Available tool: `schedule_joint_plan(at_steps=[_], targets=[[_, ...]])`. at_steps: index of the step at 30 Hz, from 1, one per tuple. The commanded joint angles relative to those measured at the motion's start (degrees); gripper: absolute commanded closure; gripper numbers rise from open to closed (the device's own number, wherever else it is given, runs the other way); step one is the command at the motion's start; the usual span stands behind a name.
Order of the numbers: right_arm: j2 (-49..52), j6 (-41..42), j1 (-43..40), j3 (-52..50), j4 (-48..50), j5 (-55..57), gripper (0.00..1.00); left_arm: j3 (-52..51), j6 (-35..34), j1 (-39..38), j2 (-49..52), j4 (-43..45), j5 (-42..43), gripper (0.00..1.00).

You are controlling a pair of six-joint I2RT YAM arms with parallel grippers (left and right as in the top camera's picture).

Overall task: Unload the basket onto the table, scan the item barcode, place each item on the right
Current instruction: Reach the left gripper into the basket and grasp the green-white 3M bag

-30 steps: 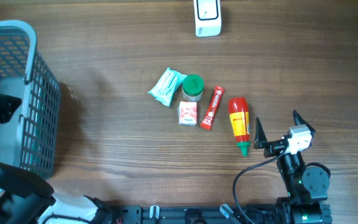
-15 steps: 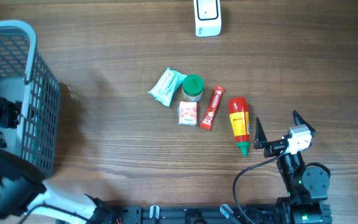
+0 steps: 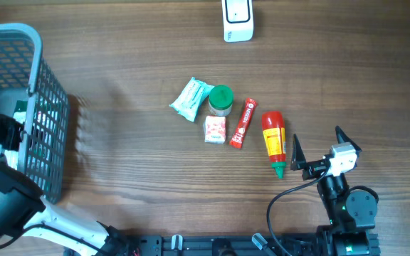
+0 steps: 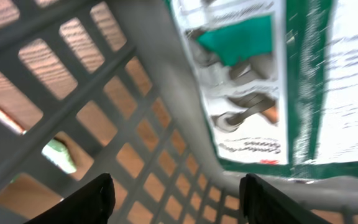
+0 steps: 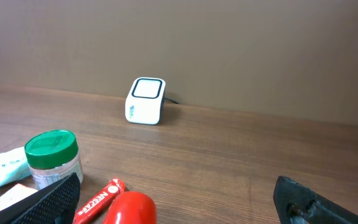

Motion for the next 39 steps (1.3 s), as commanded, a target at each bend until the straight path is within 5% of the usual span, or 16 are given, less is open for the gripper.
schedule_joint_plan(at_steps=[1, 7, 11, 16, 20, 28, 29, 31, 34, 39], targets=[[-0.31, -0.98, 0.17, -0.07, 0.28, 0.96, 0.0, 0.37, 0.66, 1.55, 0.79, -0.02, -7.43, 0.33], [-0.31, -0.98, 0.17, -0.07, 0.28, 0.96, 0.0, 0.37, -1.55, 1.55, 0.79, 2.03, -21.88, 0.29], [-0.31, -0.98, 0.17, -0.07, 0.28, 0.96, 0.0, 0.35, -2.62, 1.44, 0.83, 4.48, -27.02, 0.18], [-0.31, -0.98, 0.17, -0.07, 0.28, 0.96, 0.0, -0.94, -4.35, 1.33, 1.31, 6.32, -28.26, 0.16], [-0.31, -0.98, 0.17, -0.07, 0.28, 0.96, 0.0, -1.16, -4.37, 1.33, 4.74, 7.61, -28.28, 0.0], [-0.31, -0.98, 0.17, -0.07, 0.28, 0.96, 0.0, -1.16, -4.31, 1.31, 12.81, 10.43, -26.88, 0.0], [-0.31, -0.98, 0.17, -0.07, 0.28, 0.96, 0.0, -1.16, -4.31, 1.18, 13.64, 10.05, -26.88, 0.11], [-0.31, -0.96, 0.17, -0.07, 0.31, 0.96, 0.0, -1.16, -4.09, 0.81, 15.23, 8.81, -26.6, 0.58], [-0.31, -0.98, 0.17, -0.07, 0.28, 0.96, 0.0, -1.14, -4.09, 0.5, 15.96, 7.56, -23.23, 0.96], [-0.31, -0.98, 0.17, -0.07, 0.28, 0.96, 0.0, 1.03, -4.04, 0.87, 12.68, 4.87, -20.28, 0.96]])
